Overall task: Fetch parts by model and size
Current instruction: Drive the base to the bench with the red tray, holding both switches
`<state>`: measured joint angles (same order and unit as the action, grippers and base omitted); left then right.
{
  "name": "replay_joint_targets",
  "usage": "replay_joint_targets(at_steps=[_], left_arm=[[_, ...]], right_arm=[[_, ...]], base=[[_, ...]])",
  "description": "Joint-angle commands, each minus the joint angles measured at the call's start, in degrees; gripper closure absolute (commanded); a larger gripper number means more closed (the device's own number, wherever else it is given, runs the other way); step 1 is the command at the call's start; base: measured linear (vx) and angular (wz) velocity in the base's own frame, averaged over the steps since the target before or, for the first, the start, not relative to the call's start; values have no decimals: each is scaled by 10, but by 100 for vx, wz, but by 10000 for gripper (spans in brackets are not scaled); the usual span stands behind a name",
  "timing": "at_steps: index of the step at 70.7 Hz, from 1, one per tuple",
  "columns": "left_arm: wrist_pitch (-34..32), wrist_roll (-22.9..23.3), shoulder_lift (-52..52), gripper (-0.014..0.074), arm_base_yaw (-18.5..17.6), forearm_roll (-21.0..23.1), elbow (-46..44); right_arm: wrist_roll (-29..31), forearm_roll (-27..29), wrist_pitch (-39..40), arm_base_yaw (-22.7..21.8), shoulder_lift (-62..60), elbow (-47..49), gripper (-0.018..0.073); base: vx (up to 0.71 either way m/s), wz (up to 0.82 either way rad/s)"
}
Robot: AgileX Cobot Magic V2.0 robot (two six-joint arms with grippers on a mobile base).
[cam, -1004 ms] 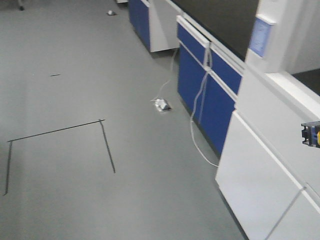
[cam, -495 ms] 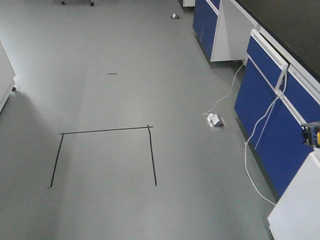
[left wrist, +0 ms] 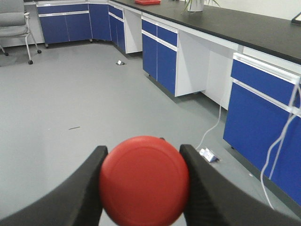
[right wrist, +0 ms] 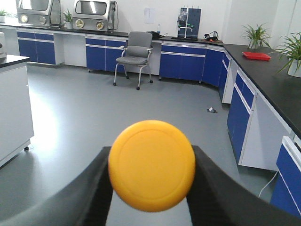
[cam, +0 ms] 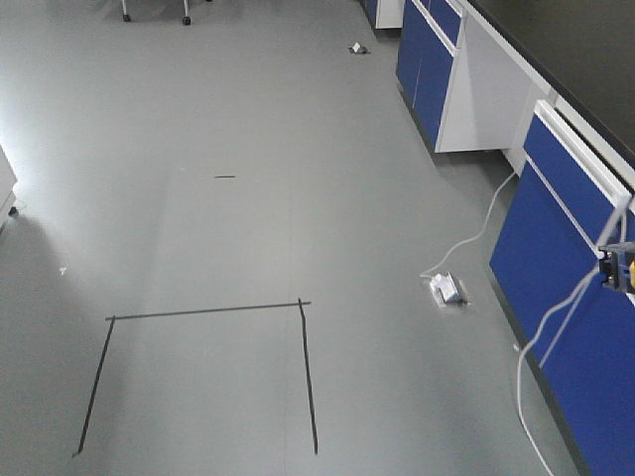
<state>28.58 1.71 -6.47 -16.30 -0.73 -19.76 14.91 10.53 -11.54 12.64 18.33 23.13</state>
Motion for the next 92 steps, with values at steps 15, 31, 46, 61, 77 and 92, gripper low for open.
replay_joint_targets(at_steps=[15, 31, 46, 61, 77, 92], left_arm=[[-46, 1, -6, 603, -1, 1, -15], [-46, 1, -6, 603, -1, 1, -15], [-46, 1, -6, 603, -1, 1, -15], [-46, 1, -6, 603, -1, 1, -15], [-46, 1, -6, 603, -1, 1, -15], [-46, 1, -6, 603, -1, 0, -15]], right_arm=[[4, 0, 46, -2, 3, 15, 569], [4, 0, 46, -2, 3, 15, 569], [4, 0, 46, -2, 3, 15, 569], [4, 0, 46, -2, 3, 15, 569], [4, 0, 46, -2, 3, 15, 569], [4, 0, 46, -2, 3, 15, 569]], base=[[56, 1], [59, 5], [64, 13], [65, 13], [69, 4], [74, -5]])
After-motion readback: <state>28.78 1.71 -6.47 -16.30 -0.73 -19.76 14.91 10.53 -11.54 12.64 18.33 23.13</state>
